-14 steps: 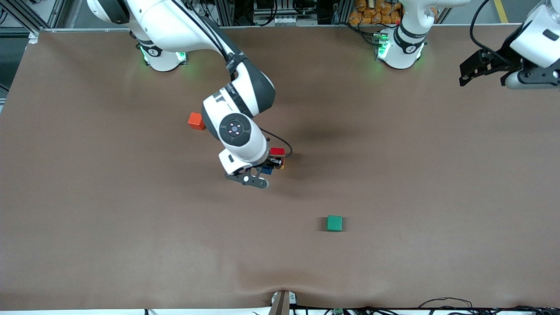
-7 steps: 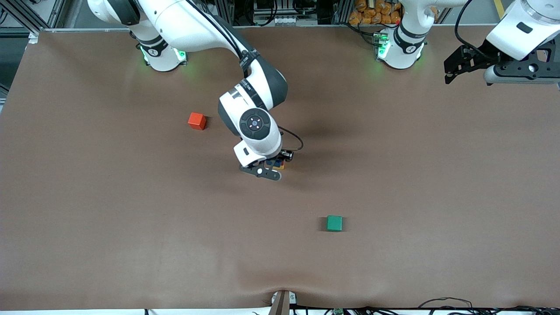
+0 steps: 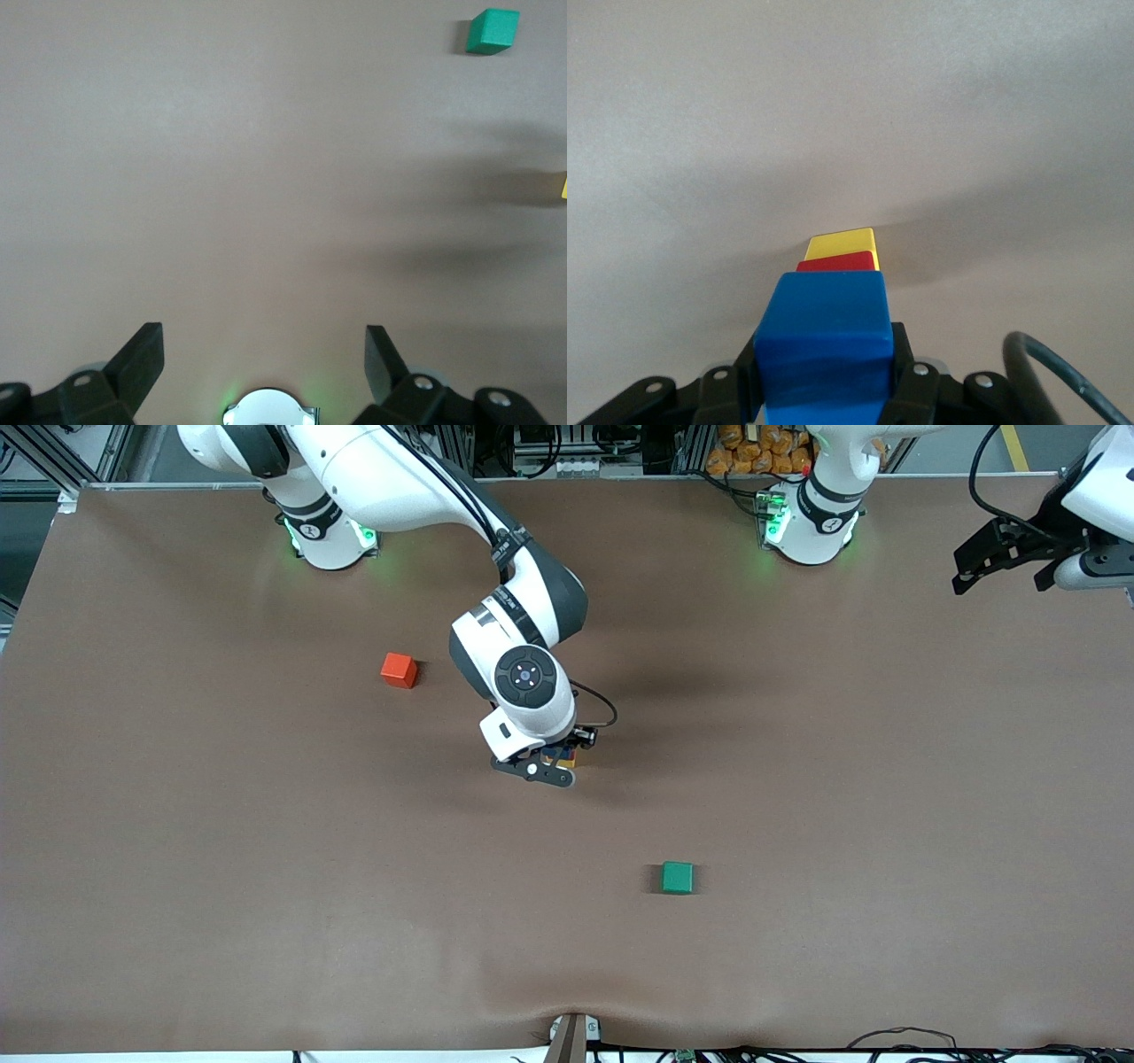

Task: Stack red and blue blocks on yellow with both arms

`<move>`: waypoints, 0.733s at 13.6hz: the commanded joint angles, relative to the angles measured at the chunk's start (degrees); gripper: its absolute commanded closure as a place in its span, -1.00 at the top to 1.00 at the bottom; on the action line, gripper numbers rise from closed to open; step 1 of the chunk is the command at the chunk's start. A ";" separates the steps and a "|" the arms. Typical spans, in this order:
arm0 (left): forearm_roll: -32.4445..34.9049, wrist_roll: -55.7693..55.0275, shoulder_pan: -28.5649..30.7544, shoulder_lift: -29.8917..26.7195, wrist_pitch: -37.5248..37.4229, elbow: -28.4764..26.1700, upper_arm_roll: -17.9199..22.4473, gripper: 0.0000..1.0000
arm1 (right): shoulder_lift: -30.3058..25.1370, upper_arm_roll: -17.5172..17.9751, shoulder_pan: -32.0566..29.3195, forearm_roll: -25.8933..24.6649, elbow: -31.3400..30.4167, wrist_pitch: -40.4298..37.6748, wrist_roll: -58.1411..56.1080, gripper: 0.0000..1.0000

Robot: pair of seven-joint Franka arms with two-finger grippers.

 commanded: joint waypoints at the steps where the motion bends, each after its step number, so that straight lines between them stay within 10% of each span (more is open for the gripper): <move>1: -0.05 0.08 0.40 -2.70 1.95 -2.75 -0.73 1.00 | 0.03 -0.31 0.43 -0.10 0.17 -0.43 -1.25 -0.56; 10: -0.05 0.08 0.67 0.64 1.52 0.69 -0.12 1.00 | 0.38 -0.31 1.66 -1.15 -1.15 -0.16 -1.25 -0.43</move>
